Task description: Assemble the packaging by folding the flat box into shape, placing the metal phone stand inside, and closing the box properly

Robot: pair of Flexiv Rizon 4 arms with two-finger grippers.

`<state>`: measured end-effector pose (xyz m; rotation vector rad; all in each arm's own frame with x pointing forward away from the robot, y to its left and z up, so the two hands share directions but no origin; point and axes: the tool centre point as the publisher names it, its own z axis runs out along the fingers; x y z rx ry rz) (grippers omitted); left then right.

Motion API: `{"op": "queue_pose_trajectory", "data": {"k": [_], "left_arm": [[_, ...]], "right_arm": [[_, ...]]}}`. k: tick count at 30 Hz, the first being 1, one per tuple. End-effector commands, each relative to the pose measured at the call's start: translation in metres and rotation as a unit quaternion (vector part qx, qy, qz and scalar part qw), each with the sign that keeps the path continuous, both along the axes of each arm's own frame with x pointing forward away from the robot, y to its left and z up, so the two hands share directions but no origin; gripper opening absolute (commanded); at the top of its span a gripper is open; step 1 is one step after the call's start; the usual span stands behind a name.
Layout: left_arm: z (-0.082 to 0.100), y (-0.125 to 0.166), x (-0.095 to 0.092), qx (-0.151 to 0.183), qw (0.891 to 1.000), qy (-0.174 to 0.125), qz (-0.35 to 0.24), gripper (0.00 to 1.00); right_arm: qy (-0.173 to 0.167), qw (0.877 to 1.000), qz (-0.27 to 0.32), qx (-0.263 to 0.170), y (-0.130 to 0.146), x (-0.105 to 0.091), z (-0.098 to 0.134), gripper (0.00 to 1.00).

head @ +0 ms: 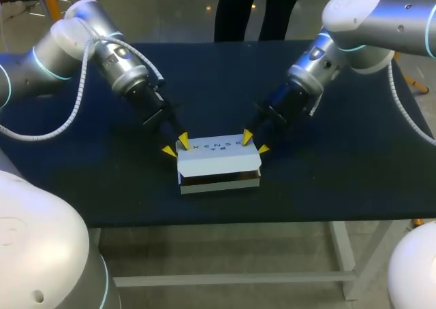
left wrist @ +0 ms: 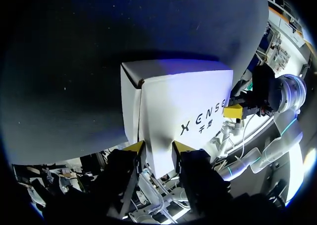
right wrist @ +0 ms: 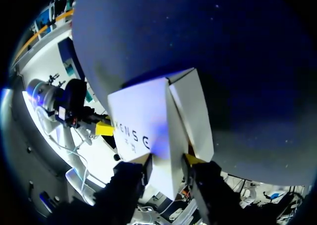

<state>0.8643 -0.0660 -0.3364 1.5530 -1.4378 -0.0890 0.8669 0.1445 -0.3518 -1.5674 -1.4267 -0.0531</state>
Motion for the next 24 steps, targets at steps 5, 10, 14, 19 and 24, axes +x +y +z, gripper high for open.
{"op": "queue_pose_trajectory", "data": {"k": [5, 10, 14, 19, 24], "left_arm": [[0.007, 0.005, -0.005, 0.006, 1.0, -0.017, 0.001, 0.4], [0.011, 0.01, -0.007, 0.008, 0.999, -0.033, 0.002, 0.42], [0.015, 0.013, -0.007, 0.007, 0.999, -0.047, 0.002, 0.45], [0.018, 0.016, -0.006, 0.002, 0.997, -0.071, 0.002, 0.49], [0.021, 0.017, -0.003, 0.006, 0.994, -0.106, 0.0, 0.78]], "right_arm": [[0.0, 1.0, 0.004, -0.002, 0.003, 0.003, -0.004, 0.45], [0.0, 1.0, 0.005, -0.003, 0.004, 0.004, -0.005, 0.45], [0.0, 1.0, 0.004, -0.004, 0.004, 0.005, -0.005, 0.45], [0.001, 1.0, 0.002, -0.003, 0.004, 0.006, -0.006, 0.44], [0.001, 1.0, 0.002, -0.003, 0.004, 0.006, -0.006, 0.44]]}}
